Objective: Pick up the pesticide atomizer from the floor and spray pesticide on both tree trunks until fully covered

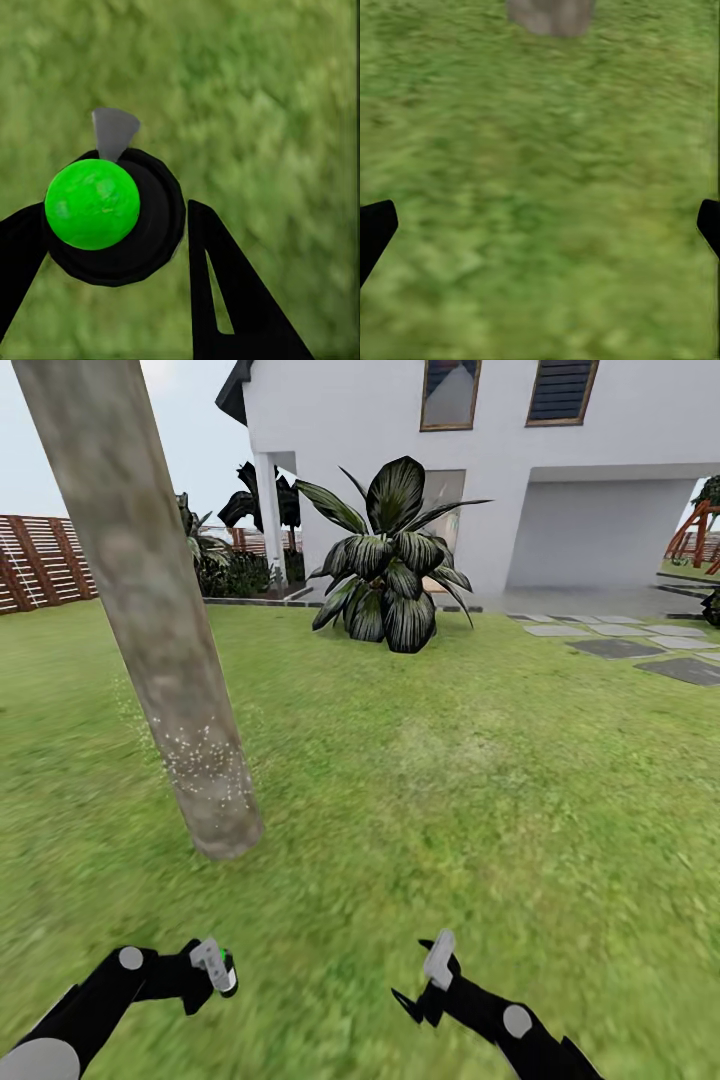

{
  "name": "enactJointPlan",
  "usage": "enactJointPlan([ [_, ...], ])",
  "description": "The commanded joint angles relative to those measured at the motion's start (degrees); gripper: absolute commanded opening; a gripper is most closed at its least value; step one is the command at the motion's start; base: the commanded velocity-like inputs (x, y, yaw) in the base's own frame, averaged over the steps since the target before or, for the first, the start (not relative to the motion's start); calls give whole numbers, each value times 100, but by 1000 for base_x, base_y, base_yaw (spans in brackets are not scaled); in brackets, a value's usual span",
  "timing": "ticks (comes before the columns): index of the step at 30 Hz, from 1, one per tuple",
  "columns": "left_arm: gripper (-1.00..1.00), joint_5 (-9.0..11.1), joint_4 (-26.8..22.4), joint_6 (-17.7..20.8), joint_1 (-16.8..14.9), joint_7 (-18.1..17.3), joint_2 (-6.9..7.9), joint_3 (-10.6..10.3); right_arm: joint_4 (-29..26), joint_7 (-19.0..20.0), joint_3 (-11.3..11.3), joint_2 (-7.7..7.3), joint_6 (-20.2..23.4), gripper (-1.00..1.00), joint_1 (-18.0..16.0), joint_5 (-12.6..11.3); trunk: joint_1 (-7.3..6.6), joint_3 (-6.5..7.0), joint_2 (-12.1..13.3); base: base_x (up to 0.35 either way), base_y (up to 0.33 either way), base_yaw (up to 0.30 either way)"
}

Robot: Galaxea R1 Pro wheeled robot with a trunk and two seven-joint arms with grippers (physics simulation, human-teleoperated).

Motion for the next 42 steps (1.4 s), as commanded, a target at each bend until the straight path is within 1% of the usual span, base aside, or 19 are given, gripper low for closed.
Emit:
enactJointPlan([
  [1,-100,-21,0,3,-2,-2,-2,-95,-13,8,0,0,0,100,-4,1,0,0,0,0,0,0],
  [3,-100,-43,1,30,-11,-3,-10,-389,-23,117,11,4,-3,100,-13,8,0,0,0,0,0,0],
  [5,-100,-53,1,45,-16,-3,-56,-594,-47,325,15,23,-7,100,-27,16,0,0,0,0,0,0],
  [7,-100,-90,1,52,-18,-3,-128,-696,-192,480,17,32,-5,100,-62,18,0,0,0,0,0,0],
  [8,-100,-131,0,56,-18,-3,-147,-713,-240,525,17,33,-2,-100,-71,19,0,0,0,0,0,0],
  [11,-100,-183,-2,59,-18,-8,-188,-733,-295,657,25,49,0,-100,-89,181,0,0,0,0,0,0],
  [13,-100,-195,1,59,-18,-55,-238,-742,-304,740,26,144,0,-100,-95,362,0,0,0,0,0,0],
  [14,-100,-200,-3,59,-18,-140,-262,-784,-306,760,26,209,0,-100,-99,457,0,0,0,0,0,0],
  [16,-100,-207,-9,110,-18,-240,-312,-970,-307,776,26,336,0,-100,-108,662,0,0,0,0,0,0],
  [19,-100,-203,-21,271,-18,-276,-369,-1166,-307,785,26,419,0,-100,-179,839,0,0,0,0,0,0],
  [21,-100,-209,-23,303,-18,-283,-426,-1204,-307,788,26,436,0,-100,-243,863,0,0,0,0,0,0],
  [22,-100,-282,-24,314,-20,-284,-472,-1213,-307,789,26,443,0,-100,-268,867,0,0,0,0,0,0],
  [24,-100,-632,-22,330,-28,-285,-602,-1211,-307,790,26,484,0,-100,-284,870,0,0,0,0,0,0],
  [25,-100,-755,-24,341,-33,-285,-652,-1209,-307,790,26,508,0,-100,-286,871,0,0,0,0,0,0],
  [27,-100,-865,-19,449,-120,-285,-738,-1203,-307,790,26,574,0,-100,-288,872,0,0,0,0,0,0],
  [33,-100,-1002,-20,611,-195,-264,-910,-1201,-299,790,26,854,0,-100,-288,880,0,0,0,0,0,0],
  [37,-100,-1016,-112,707,-238,-262,-955,-1201,-303,932,26,891,0,-100,-288,881,0,0,0,0,0,0],
  [39,-100,-1022,-145,715,-268,-259,-1042,-1204,-306,1042,26,895,0,-100,-288,881,0,0,0,0,0,0],
  [42,-100,-1025,-158,718,-281,-259,-1106,-1207,-307,1075,26,896,0,-100,-288,881,0,0,0,0,0,0],
])
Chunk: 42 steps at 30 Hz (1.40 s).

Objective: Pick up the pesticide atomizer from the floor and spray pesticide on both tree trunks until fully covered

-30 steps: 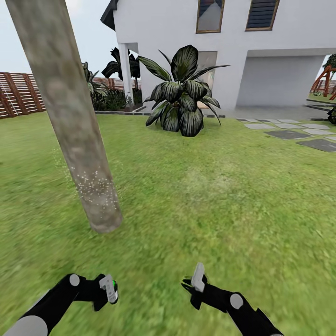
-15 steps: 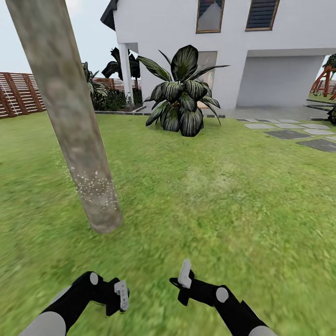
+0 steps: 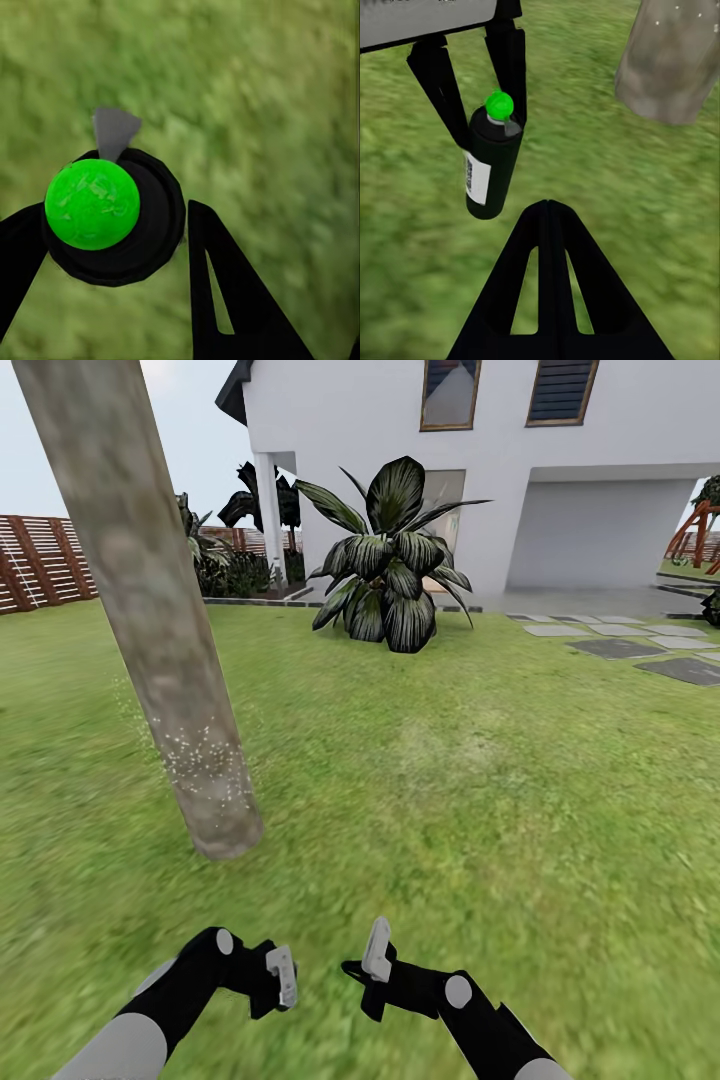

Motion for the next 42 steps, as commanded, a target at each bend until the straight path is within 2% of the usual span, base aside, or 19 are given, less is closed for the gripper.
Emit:
enactJointPlan([
  [1,-100,-2,-3,-1,-1,-3,-20,-1,0,2,0,0,0,-100,0,0,0,0,0,0,0,0],
  [3,-100,-111,-8,-6,-3,-7,-88,-2,0,5,0,0,0,-100,0,0,0,0,0,0,0,0],
  [5,-100,-332,-24,-2,-7,-8,-188,-3,0,5,0,1,0,-100,0,0,0,0,0,0,0,0],
  [8,-100,-427,-27,0,-37,-9,-244,4,0,5,0,3,0,-100,0,0,0,0,0,0,0,0],
  [13,-100,-442,-32,1,-45,-9,-345,6,0,5,0,2,0,-100,0,0,0,0,0,0,0,0],
  [23,-100,-381,-26,-52,-45,-50,-367,6,0,5,0,0,4,-100,0,7,0,0,0,0,0,0],
  [31,-100,-364,-25,-85,-45,-53,-490,13,0,5,0,0,5,-100,0,9,0,0,0,0,0,0],
  [42,-100,-343,-16,-119,-45,-163,-560,15,7,5,0,0,3,-100,0,9,0,0,0,0,0,0],
])
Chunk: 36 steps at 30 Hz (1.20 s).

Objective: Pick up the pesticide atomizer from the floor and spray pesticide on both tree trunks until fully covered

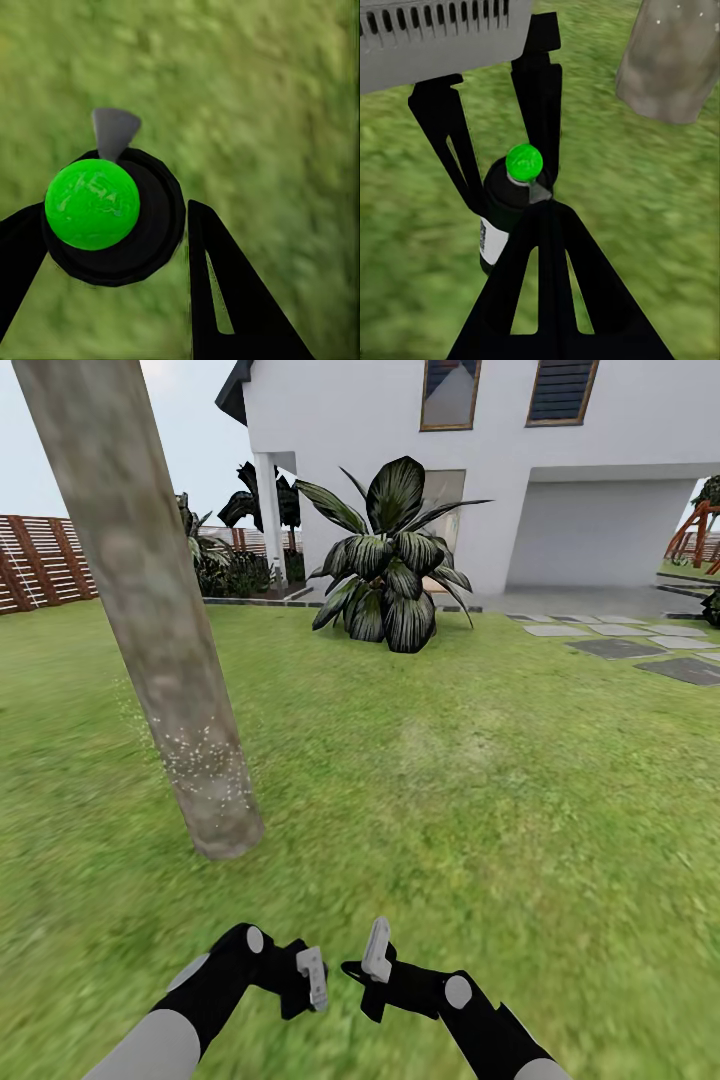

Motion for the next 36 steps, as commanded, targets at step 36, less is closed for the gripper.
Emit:
enactJointPlan([
  [36,-100,174,-9,-301,-44,-367,-53,0,2,0,0,0,-3,-100,0,0,0,0,0,0,0,0],
])
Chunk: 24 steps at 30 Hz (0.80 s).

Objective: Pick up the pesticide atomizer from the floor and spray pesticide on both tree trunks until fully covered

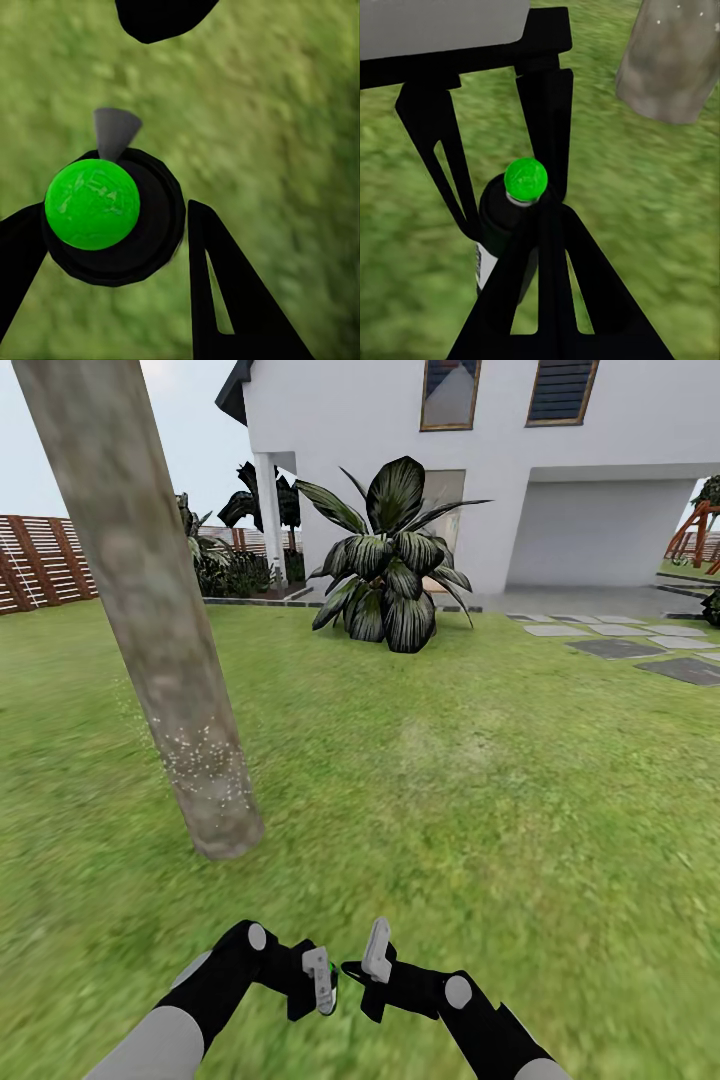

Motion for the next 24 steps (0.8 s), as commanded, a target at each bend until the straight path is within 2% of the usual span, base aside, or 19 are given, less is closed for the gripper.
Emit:
enactJointPlan([
  [1,-100,3,0,-1,0,-3,-2,0,0,0,0,0,0,-100,0,0,0,0,0,0,0,0],
  [24,-100,4,2,-74,0,-8,-44,3,7,0,0,0,0,-100,0,0,0,0,0,0,0,0],
])
